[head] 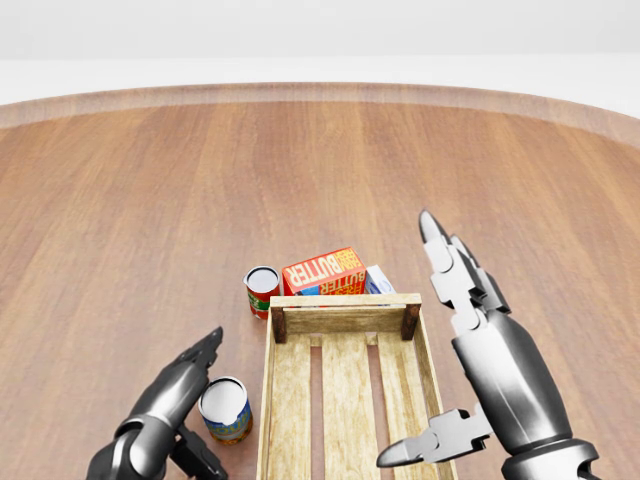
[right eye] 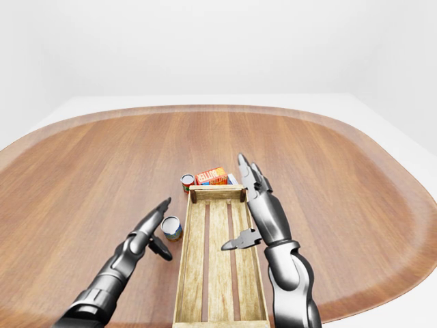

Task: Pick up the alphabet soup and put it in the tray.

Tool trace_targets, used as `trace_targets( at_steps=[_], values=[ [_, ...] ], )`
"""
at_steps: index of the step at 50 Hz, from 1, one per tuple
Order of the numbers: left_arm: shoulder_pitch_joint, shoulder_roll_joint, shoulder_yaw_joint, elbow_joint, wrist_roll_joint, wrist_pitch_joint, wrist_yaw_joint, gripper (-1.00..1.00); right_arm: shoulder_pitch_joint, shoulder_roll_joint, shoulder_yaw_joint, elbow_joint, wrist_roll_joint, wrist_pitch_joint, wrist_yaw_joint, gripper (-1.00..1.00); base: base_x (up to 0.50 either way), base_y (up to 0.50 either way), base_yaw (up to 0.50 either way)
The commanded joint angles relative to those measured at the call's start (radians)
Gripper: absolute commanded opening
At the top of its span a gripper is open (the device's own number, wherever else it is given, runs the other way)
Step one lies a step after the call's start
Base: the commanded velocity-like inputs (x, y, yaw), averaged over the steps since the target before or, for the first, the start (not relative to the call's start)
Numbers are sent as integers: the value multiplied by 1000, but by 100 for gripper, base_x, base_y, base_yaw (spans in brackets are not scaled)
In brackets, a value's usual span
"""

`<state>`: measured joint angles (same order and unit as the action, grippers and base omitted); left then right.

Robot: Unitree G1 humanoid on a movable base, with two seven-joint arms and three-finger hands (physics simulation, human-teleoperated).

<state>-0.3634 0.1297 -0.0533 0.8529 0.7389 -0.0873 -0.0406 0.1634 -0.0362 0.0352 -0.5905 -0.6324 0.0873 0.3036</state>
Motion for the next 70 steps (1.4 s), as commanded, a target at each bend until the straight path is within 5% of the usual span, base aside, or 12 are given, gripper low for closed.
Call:
trace_targets(
  at_steps=[1,70],
  values=[
    [-7,-1,1,8,-9,0,3,100,-1,0,0,4,-1,0,-1,98,0,0,0],
    [1,-11,-3,-27,-15,0,-9,100,3,1,3,8,-2,0,-4,98,0,0,0]
  ],
)
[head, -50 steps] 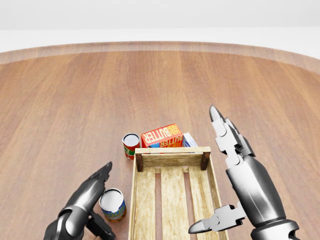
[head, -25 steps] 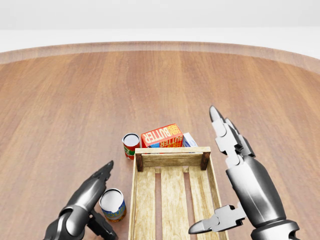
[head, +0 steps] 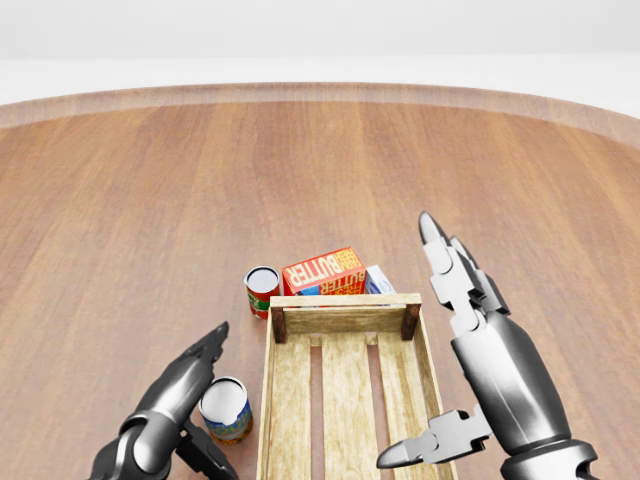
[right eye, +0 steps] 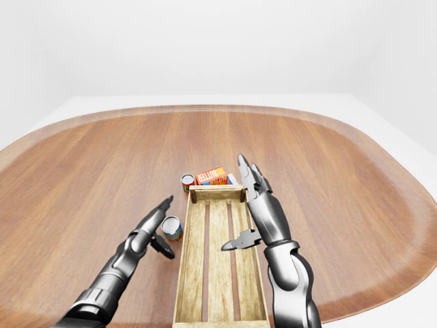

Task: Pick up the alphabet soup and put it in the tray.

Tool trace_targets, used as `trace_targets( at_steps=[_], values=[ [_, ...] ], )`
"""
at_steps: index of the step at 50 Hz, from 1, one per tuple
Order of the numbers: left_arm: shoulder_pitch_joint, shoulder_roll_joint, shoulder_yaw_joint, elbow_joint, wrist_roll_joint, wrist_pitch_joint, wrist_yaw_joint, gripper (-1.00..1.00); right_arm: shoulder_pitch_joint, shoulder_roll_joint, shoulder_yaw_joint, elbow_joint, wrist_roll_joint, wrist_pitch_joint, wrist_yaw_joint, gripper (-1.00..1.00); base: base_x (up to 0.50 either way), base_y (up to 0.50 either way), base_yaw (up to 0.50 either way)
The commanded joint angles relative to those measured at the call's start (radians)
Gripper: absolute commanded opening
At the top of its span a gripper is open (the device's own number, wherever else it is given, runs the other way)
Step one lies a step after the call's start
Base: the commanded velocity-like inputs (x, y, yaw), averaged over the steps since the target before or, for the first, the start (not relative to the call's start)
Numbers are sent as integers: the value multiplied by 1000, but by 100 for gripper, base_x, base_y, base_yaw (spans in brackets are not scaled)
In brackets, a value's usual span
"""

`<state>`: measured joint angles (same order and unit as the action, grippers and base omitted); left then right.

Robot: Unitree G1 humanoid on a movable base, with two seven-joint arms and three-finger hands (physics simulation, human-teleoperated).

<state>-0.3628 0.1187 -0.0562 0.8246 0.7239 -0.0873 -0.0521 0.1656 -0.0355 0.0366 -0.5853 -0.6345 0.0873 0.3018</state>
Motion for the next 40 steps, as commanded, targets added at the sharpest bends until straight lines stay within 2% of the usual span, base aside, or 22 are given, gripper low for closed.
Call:
trace_targets(
  at_steps=[1,6,8,9,10,14,16,17,18,40],
  values=[
    [1,0,-1,-1,1,0,3,100,0,0,1,2,0,0,-2,98,0,0,0],
    [4,0,-1,-5,3,0,3,100,-1,0,2,2,0,0,-2,98,0,0,0],
    [4,0,0,-7,2,0,1,69,-2,0,1,1,-2,0,-4,98,0,0,0],
    [4,0,0,-7,3,0,2,68,-2,0,1,2,-1,0,-3,98,0,0,0],
    [5,0,-1,-8,4,0,4,43,-2,0,1,1,-2,0,-2,98,0,0,0],
    [6,1,0,-12,5,0,6,5,-3,0,2,0,-3,0,-1,98,0,0,0],
    [4,2,1,-14,7,0,13,-73,-4,0,2,-1,-4,0,-1,98,0,0,0],
    [5,1,1,-15,5,0,5,-81,-4,0,2,-1,-4,0,-1,98,0,0,0],
    [6,2,0,-14,8,0,12,-100,-5,0,2,-1,-4,0,-1,98,0,0,0],
    [2,5,3,-7,6,0,17,-98,-2,0,2,-3,-5,0,-2,98,0,0,0]
  ],
)
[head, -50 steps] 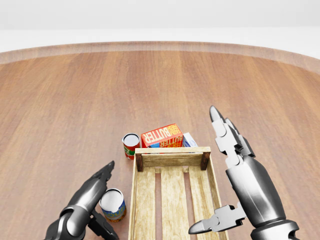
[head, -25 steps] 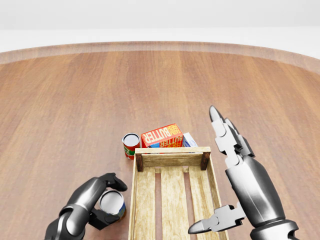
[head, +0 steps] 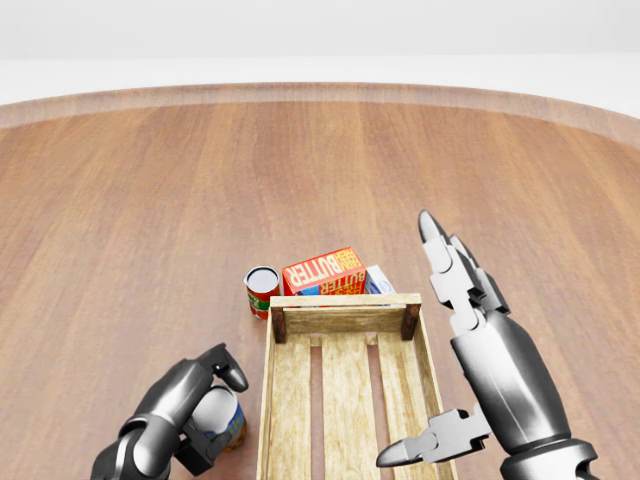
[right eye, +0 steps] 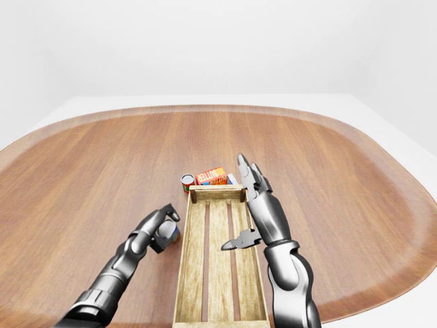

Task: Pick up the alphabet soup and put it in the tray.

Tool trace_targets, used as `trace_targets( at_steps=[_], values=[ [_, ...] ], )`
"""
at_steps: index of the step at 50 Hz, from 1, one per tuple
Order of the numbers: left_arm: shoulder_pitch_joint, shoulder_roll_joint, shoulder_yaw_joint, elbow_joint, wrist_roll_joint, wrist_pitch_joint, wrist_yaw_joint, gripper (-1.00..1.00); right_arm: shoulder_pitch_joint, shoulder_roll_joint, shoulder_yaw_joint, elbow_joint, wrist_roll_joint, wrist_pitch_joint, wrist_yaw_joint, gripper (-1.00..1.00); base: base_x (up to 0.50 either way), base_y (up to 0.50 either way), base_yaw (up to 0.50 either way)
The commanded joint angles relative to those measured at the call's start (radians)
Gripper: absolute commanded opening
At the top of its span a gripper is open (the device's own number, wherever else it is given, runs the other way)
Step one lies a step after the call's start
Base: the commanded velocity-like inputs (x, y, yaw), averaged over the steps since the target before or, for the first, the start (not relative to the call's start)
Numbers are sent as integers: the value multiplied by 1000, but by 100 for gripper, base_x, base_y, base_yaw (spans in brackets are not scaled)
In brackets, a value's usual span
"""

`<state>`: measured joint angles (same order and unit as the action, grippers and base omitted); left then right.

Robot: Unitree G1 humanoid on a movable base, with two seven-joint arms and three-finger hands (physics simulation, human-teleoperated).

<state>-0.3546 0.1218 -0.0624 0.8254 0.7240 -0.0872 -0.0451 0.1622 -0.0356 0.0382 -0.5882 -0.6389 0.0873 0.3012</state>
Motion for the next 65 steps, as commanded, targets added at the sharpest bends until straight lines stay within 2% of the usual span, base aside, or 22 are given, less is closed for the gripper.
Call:
trace_targets(
  at_steps=[1,13,30,65],
  values=[
    [-7,1,9,-6,6,0,11,-98,1,0,1,0,0,0,-1,99,0,0,0],
    [-11,7,14,-11,3,0,8,-98,2,0,0,5,1,0,-4,98,0,0,0],
    [26,6,25,-124,-20,0,-39,-98,4,0,3,4,-1,0,-4,98,0,0,0],
    [42,7,32,-187,-38,0,-65,-96,-1,0,5,9,-3,0,-4,98,0,0,0]
  ],
)
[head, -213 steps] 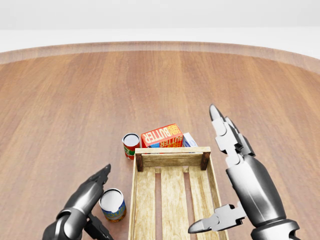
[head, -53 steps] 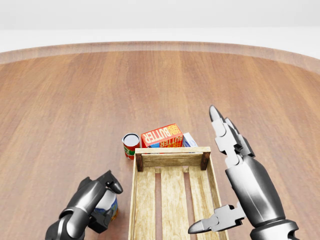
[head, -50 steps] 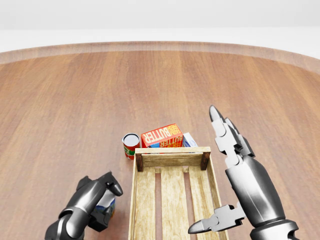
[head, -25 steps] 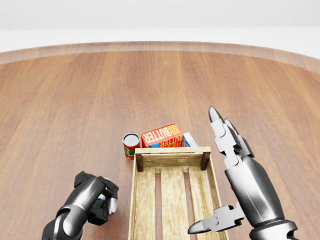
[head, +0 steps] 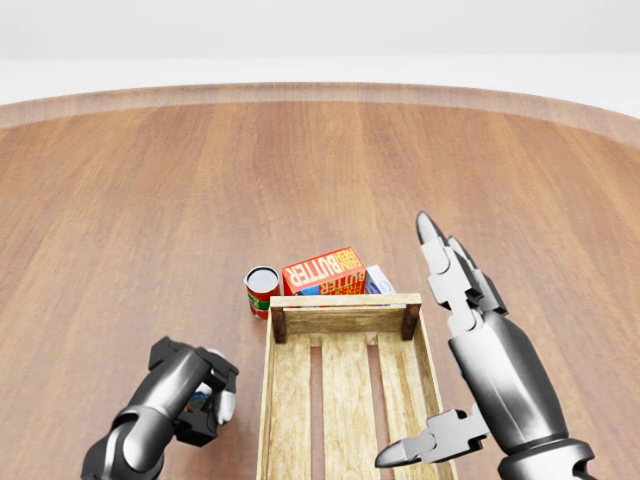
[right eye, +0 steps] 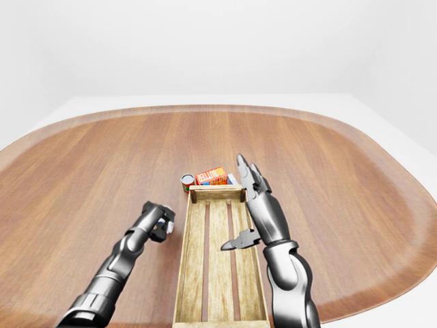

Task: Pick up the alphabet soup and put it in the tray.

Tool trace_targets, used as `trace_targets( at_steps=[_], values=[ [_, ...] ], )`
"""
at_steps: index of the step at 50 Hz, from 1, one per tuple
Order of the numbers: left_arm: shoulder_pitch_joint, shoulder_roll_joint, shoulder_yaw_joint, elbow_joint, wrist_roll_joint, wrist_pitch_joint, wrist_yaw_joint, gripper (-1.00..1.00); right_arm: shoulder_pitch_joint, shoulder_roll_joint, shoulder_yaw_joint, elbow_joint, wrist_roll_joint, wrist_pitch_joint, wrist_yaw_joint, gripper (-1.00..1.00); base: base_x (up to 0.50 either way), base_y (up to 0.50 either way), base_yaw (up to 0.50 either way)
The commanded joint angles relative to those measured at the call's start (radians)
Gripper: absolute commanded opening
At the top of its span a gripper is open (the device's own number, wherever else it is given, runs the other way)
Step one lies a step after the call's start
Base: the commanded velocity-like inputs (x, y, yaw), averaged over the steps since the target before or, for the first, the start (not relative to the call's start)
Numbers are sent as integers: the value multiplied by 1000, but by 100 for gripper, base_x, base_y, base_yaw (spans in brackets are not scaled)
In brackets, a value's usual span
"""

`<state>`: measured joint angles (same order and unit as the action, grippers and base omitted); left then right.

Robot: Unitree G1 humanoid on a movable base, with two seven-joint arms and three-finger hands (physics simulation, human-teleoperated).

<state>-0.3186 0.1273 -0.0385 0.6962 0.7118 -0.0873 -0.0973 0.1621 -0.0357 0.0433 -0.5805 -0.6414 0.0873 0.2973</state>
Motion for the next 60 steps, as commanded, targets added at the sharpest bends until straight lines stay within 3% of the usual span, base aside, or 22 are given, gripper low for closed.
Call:
trace_targets(
  at_steps=[1,52,60],
  values=[
    [10,1,11,-67,-29,0,-17,-96,-1,0,1,1,-1,0,0,98,0,0,0],
    [111,-19,27,-445,-94,0,-153,-94,-1,-1,-4,7,3,0,-3,98,0,0,0],
    [128,-27,24,-504,-99,20,-173,-93,0,0,-4,2,1,0,-1,98,0,0,0]
  ],
)
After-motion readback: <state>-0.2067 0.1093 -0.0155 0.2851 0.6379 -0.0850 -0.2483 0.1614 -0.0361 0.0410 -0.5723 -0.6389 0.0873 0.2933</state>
